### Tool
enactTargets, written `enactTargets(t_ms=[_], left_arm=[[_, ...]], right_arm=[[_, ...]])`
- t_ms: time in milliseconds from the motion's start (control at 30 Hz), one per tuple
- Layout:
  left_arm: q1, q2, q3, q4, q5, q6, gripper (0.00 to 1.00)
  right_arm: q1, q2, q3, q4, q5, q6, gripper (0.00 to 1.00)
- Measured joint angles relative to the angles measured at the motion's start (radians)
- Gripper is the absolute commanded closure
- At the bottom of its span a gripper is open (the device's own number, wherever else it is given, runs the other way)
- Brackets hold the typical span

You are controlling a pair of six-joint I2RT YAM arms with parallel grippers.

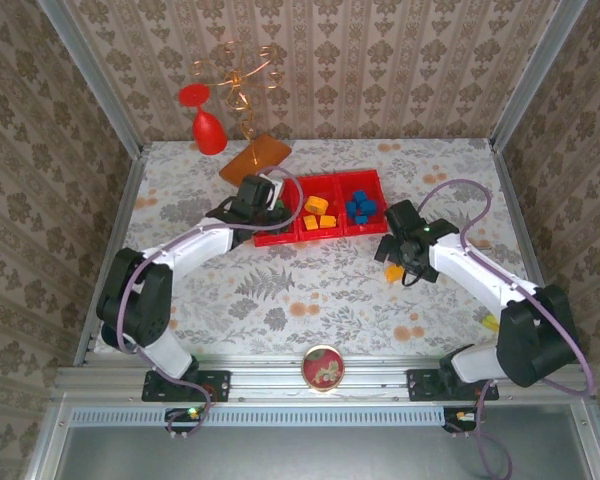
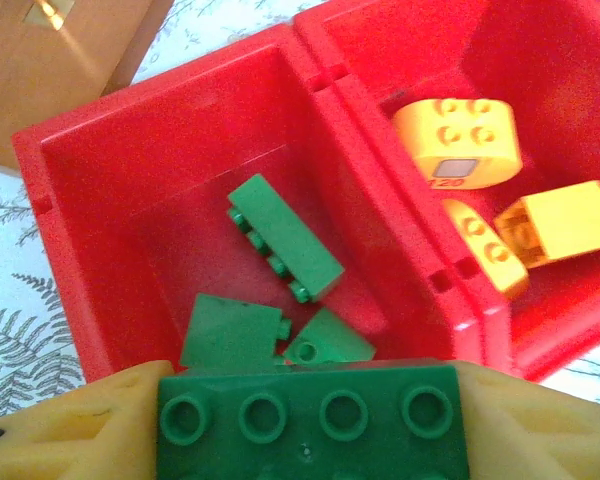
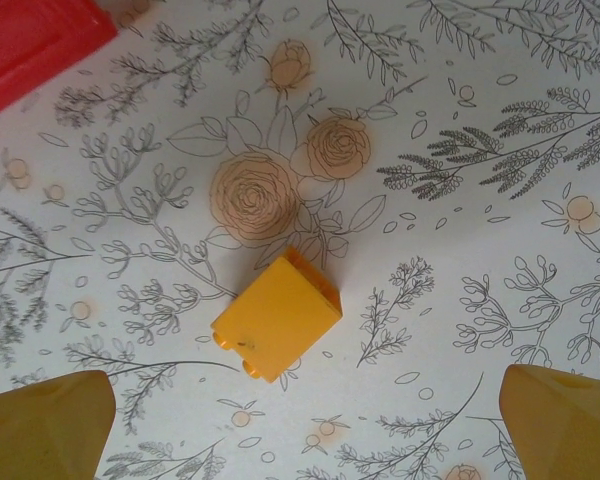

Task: Sort the legos into containers by color
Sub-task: Place the lego in the container, then pick up the lego from the middle-right of the table.

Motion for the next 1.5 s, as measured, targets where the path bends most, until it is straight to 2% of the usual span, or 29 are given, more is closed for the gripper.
enactTargets(t_ms=[233,567,1100,1500], left_arm=[[0.014,0.068,0.036,-0.002,-0.02,0.001,0.36],[0.016,0.071,0.066,-0.002,-0.047,0.012,0.19],[0.016,0.036,0.072,-0.01,-0.056,0.015,0.01],[0.016,-0.145,-0.007,-0.019,-0.077,-0.015,0.0]], right_arm=[[0.004,0.072,-0.037,0.023,-0.005,0.022,0.0],[0.006,0.137,-0.041,0.072,-0.01,0.05,0.0],[0.006,0.192,-0.045,0.087,-0.01,0.071,0.03],[0.006,0.194,-0.075,0.109,-0.01,0.072,0.05]])
